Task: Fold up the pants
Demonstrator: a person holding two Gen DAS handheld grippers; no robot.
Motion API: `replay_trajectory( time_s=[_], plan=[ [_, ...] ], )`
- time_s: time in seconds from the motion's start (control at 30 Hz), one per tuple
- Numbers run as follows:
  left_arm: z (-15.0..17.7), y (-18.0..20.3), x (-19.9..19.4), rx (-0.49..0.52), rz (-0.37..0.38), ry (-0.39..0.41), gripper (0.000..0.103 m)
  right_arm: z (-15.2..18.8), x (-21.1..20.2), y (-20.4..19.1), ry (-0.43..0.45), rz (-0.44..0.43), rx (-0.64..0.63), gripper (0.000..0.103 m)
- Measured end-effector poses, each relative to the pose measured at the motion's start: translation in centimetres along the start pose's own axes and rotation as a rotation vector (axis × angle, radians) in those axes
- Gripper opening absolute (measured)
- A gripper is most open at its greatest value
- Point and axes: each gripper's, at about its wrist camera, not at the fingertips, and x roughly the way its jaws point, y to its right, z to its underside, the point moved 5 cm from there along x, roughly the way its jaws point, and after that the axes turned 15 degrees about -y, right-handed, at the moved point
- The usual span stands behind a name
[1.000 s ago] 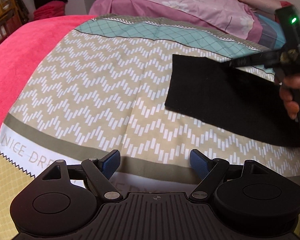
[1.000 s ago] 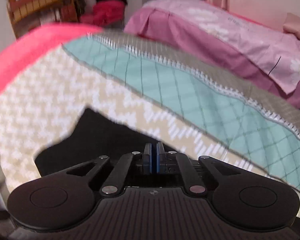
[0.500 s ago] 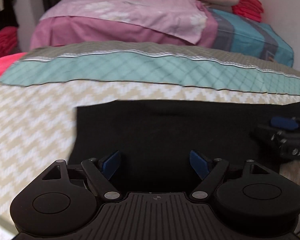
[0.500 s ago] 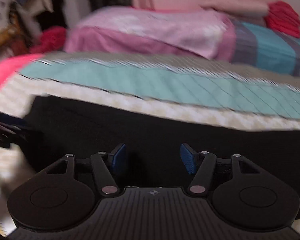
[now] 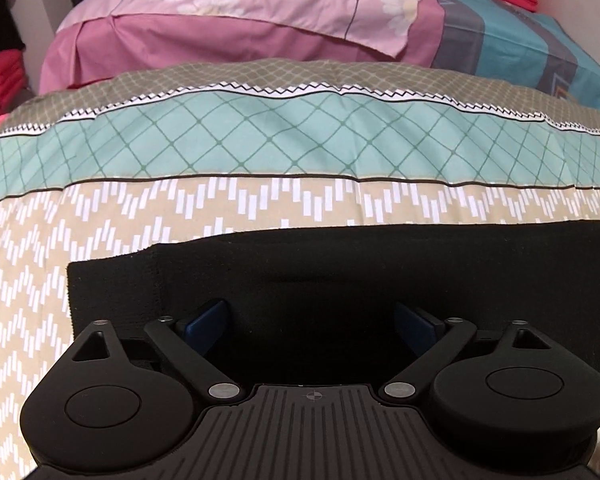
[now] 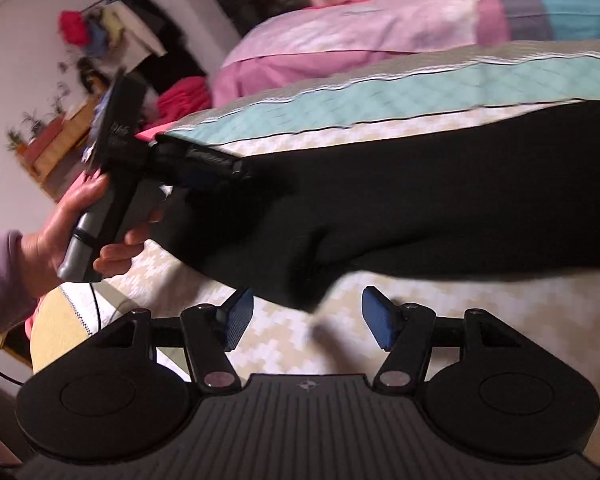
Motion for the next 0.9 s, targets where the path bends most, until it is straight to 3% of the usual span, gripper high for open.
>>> replay_trajectory(
  time_s=[0.17, 0.27, 0.33, 0.37, 0.43, 0.5, 0.6, 0.67, 0.73, 0.8, 0.83, 0.9],
  plan=[
    [0.1, 0.4, 0.3, 0.019, -0.025, 0.004, 0.103, -3.5, 2.7, 1.9, 0.024, -0.103, 0.073, 0.064],
    [0.1, 0.5, 0.3, 0.023, -0.021, 0.009, 0.103, -4.2, 2.0, 3.3, 0.074, -0.31, 0.243, 0.066],
    [0.2, 0.4, 0.2, 0.019, -0.013, 0.011, 0.103, -3.1, 2.6, 2.7, -0.043, -0.488, 0.221, 0.069],
    [0.1, 0.4, 0.3, 0.019, -0.01, 0.011, 0.103, -2.5, 2.9, 2.3, -0.1, -0.495, 0.182, 0.068],
    [0.2, 0.5, 0.2, 0.025, -0.008, 0.009, 0.103, -2.4, 2.8, 2.3, -0.112, -0.391, 0.104, 0.06],
    [0.3, 0.5, 0.3, 0.026, -0.009, 0.011, 0.103, -3.9, 2.1, 3.4, -0.041, -0.332, 0.135, 0.059],
    [0.3, 0.5, 0.3, 0.028, -0.007, 0.014, 0.103, -5.4, 1.0, 5.0, 0.084, -0.338, 0.231, 0.06],
    [0.3, 0.6, 0.3, 0.031, -0.008, 0.014, 0.103, -4.8, 2.5, 4.2, -0.011, -0.39, 0.224, 0.062],
    [0.3, 0.6, 0.3, 0.034, -0.007, 0.012, 0.103, -3.9, 4.5, 2.0, -0.205, -0.526, 0.124, 0.07],
    [0.3, 0.7, 0.4, 0.035, -0.005, 0.012, 0.103, -4.1, 4.4, 0.9, -0.167, -0.372, -0.031, 0.071],
    [0.3, 0.7, 0.4, 0.037, -0.008, 0.012, 0.103, -4.9, 4.5, 1.5, -0.139, -0.328, -0.024, 0.065],
    [0.3, 0.8, 0.4, 0.037, -0.012, 0.014, 0.103, -6.9, 4.6, 4.4, -0.036, -0.379, 0.156, 0.06]
  ],
)
